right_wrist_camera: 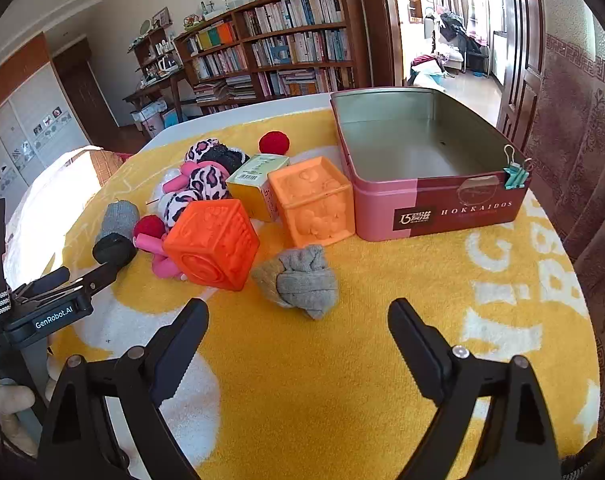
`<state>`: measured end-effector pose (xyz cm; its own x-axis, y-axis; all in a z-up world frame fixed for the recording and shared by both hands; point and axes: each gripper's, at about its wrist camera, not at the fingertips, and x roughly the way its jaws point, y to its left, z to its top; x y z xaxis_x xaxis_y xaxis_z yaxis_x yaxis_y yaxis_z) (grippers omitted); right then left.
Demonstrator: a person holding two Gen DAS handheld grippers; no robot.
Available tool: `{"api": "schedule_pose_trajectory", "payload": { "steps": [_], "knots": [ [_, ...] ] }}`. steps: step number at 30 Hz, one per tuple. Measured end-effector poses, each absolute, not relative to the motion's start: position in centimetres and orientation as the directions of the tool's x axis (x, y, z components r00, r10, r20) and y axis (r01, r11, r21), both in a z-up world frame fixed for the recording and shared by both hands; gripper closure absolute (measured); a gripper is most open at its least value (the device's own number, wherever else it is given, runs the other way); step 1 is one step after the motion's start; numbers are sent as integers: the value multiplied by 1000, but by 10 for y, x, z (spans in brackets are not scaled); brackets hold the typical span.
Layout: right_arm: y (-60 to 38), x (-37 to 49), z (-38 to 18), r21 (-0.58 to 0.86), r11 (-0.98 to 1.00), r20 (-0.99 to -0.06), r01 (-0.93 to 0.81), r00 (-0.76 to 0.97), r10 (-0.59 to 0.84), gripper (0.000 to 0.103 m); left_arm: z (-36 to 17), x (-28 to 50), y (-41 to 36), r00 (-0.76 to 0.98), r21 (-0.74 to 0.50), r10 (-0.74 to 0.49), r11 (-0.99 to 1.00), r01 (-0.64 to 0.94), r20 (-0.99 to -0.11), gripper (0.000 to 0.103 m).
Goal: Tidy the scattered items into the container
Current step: 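Grasp the grey sock with the right gripper while the left gripper grasps the grey knit mitten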
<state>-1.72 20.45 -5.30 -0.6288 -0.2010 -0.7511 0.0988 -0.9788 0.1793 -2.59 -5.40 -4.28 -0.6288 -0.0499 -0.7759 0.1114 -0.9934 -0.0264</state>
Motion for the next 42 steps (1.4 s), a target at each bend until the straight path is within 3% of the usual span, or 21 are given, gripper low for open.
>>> {"api": "schedule_pose_trajectory", "payload": {
  "steps": [10,17,23,33,38,42],
  "knots": [
    [210,-31,-67,213,-974,-774,77,-595,-216,14,-44,-52,-90,-615,-206,67,-966,158,-786,0],
    [215,-40,-69,235,-970,-776,57,-590,-222,14,-34,-72,-82,-627,-184,40,-969,166,-778,0],
    [215,-50,-72,248,-967,-779,60,-581,-236,14,-47,-94,-95,-598,-241,58,-943,230,-799,0],
    [206,-59,-73,215,-974,-789,73,-575,-217,14,-76,-114,-98,-574,-156,-23,-953,260,-818,0],
    [200,-63,-79,174,-981,-808,88,-556,-193,35,-77,-113,-93,-574,-142,-29,-958,249,-818,0],
    [202,-62,-82,180,-979,-815,92,-544,-201,43,-77,-113,-92,-570,-133,-34,-959,249,-821,0]
  ]
}}
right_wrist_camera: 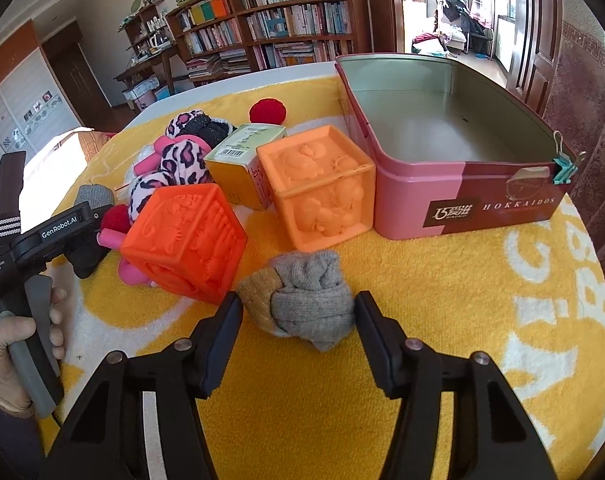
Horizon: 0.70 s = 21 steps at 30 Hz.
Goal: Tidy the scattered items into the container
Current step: 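Grasp the grey sock with the right gripper while the left gripper grasps the grey knit mitten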
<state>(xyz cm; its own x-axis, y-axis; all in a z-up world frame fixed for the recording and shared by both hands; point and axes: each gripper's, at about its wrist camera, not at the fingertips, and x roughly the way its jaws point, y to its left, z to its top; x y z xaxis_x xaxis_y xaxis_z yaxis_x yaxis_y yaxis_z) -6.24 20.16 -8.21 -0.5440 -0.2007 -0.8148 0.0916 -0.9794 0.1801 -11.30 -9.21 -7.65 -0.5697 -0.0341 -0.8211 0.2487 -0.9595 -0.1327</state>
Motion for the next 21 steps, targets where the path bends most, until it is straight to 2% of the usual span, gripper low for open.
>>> {"api": "schedule_pose_trajectory", "payload": {
  "steps": [3,6,7,8,10,11,14,21],
  "knots": [
    [203,-62,-82,169,-981,-814,90,-548,-191,47,-76,-113,-91,-565,-121,-40,-962,244,-824,0],
    [204,-61,-82,158,-984,-814,88,-552,-180,51,-75,-110,-93,-586,-161,-4,-960,230,-811,1],
    [205,-60,-82,158,-984,-814,88,-552,-180,52,-73,-108,-95,-598,-181,8,-957,228,-801,8],
    [206,-59,-81,159,-983,-814,87,-553,-180,52,-71,-106,-97,-613,-204,26,-954,222,-789,23],
    [206,-58,-79,156,-984,-811,88,-558,-178,53,-69,-102,-97,-627,-253,81,-949,189,-775,41],
    [206,-57,-77,153,-984,-808,88,-562,-176,53,-68,-100,-94,-629,-254,90,-951,175,-772,46],
    [208,-52,-68,153,-984,-793,93,-582,-178,53,-63,-96,-85,-637,-227,89,-964,140,-766,50],
    [218,-41,-44,187,-979,-757,87,-623,-199,53,-46,-88,-83,-657,-278,139,-954,112,-741,52]
  ]
}}
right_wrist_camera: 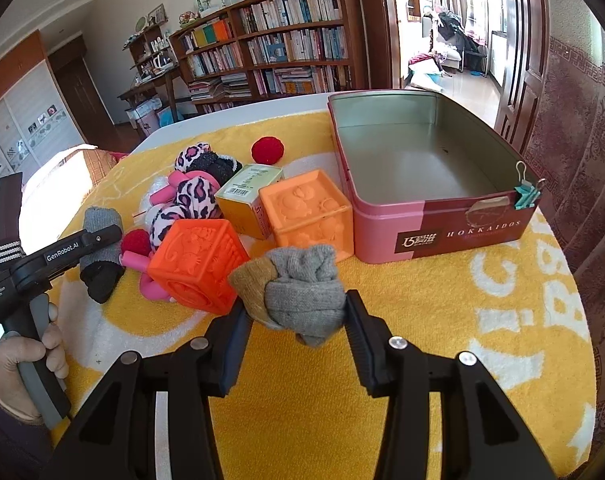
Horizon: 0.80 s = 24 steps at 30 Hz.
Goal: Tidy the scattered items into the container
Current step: 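Grasp the grey sock with the right gripper while the left gripper grasps the grey knit mitten, then carry the sock into the pink tin and open the right gripper while the left gripper drops the mitten there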
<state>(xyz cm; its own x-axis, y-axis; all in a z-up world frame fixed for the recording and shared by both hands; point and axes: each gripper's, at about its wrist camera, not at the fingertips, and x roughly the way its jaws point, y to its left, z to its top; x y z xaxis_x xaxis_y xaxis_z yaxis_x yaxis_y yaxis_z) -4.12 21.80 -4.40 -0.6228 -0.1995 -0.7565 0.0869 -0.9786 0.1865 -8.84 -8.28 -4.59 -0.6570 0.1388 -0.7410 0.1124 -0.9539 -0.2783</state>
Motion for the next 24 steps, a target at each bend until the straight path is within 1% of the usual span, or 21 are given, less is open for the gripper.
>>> {"api": "schedule_pose_trajectory", "payload": {
  "steps": [5,15,20,23,24],
  "knots": [
    [237,-43,-27,230,-972,-724,56,-657,-209,53,-24,-81,-79,-689,-304,164,-949,86,-706,52],
    [291,-66,4,282,-956,-637,-85,-761,-121,53,18,-82,-37,-727,-317,253,-947,-51,-639,52],
    [311,-93,1,293,-943,-632,-156,-772,-69,53,33,-92,-7,-723,-323,304,-939,-118,-621,52],
    [318,-103,-3,290,-936,-628,-198,-778,-30,51,41,-99,13,-720,-320,329,-935,-155,-611,52],
    [320,-106,-4,292,-935,-623,-202,-782,-25,46,43,-101,20,-718,-319,339,-932,-170,-608,52]
  ]
}}
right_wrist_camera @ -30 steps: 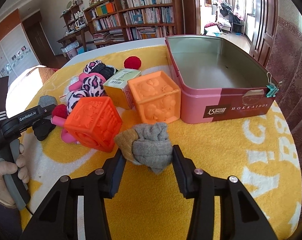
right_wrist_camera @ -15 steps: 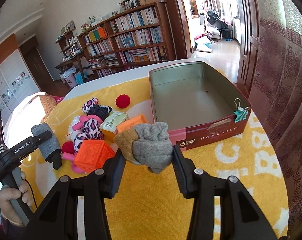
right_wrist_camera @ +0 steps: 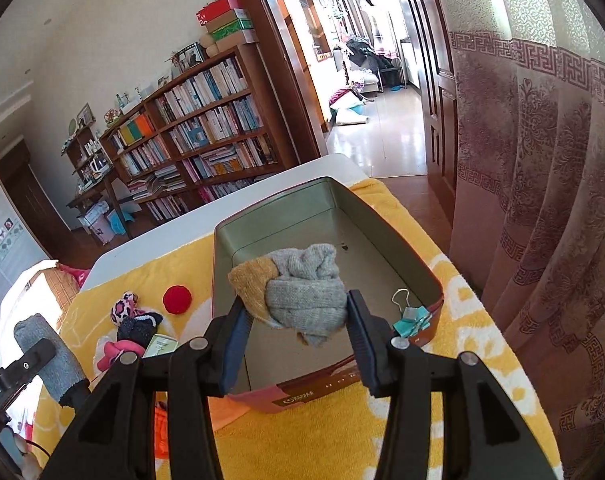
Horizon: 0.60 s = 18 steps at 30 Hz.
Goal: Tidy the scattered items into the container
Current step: 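Carry the sock into the pink tin and open the right gripper while the left gripper drops the mitten there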
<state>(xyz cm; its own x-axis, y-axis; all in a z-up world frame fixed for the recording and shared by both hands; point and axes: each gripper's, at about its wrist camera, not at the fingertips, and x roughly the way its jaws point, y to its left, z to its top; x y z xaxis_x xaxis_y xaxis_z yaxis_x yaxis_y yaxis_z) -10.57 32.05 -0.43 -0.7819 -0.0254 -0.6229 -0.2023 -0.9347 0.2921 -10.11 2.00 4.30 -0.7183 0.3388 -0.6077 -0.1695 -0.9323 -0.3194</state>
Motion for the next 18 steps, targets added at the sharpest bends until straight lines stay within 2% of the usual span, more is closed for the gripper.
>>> {"api": "schedule_pose_trajectory", "payload": {
  "steps": [3,9,18],
  "knots": [
    [323,-107,-13,288,-935,-607,-209,-794,-9,34,50,-110,47,-708,-311,370,-925,-220,-601,52],
    [338,-96,-26,314,-913,-582,-259,-812,31,33,59,-128,104,-682,-295,437,-899,-323,-586,52],
    [355,-82,-14,320,-888,-534,-329,-837,118,33,56,-158,171,-629,-284,490,-869,-405,-604,51]
  ]
}}
